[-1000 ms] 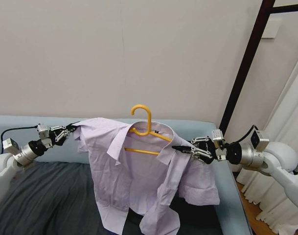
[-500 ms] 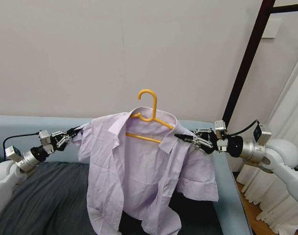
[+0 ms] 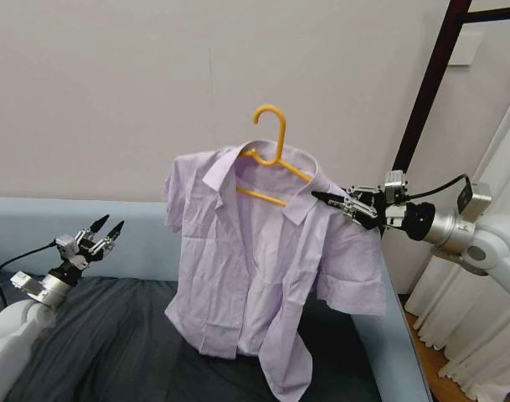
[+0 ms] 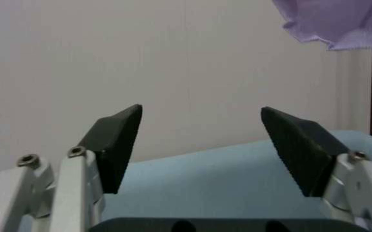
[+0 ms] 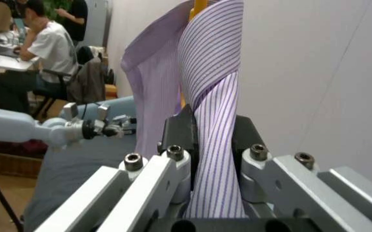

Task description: Pick up the clothes from the sofa and hang them on the clothes hanger.

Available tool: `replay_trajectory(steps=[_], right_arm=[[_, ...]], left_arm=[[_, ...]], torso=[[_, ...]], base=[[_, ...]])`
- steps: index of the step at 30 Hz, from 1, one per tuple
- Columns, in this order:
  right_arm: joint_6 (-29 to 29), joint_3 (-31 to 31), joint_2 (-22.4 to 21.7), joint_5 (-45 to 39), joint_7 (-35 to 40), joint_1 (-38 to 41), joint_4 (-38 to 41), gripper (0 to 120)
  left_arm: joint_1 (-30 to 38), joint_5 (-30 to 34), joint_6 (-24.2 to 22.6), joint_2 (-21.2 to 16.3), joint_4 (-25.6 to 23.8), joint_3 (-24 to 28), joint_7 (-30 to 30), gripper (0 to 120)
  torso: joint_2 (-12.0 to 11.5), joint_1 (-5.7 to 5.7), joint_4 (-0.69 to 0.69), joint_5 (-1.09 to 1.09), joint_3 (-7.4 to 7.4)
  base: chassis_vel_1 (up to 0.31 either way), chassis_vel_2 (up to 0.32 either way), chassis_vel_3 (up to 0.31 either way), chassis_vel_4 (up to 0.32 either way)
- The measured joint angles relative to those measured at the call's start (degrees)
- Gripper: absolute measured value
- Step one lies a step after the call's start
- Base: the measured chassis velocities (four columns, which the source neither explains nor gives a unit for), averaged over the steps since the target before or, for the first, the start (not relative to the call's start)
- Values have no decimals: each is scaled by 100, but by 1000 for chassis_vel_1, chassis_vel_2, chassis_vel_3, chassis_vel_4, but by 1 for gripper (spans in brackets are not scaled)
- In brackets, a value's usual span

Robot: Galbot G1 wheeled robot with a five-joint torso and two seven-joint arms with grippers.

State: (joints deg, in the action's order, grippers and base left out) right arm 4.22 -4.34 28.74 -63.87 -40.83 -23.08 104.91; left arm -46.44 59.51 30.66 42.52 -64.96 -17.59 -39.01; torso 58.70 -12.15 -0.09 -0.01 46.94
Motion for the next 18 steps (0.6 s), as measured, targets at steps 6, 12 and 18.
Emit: replay_trajectory(steps=[6, 12, 18], right_arm=[[280, 23, -331, 205, 633, 250, 63, 8], [767, 42, -722, 233, 1655, 380, 203, 7], [1398, -48, -1098, 143, 2756, 586, 306, 8]], left_arm=[[-311, -235, 62, 147, -378, -149, 153, 98], [-653, -612, 181, 401, -766, -319, 514, 100], [-799, -771, 328, 645, -782, -399, 559, 100]], torso=[[0, 0, 0, 2, 0], [0, 0, -1, 2, 0], [0, 0, 0, 2, 0]], base=[[0, 0, 0, 0], [0, 0, 0, 0], [0, 0, 0, 0]])
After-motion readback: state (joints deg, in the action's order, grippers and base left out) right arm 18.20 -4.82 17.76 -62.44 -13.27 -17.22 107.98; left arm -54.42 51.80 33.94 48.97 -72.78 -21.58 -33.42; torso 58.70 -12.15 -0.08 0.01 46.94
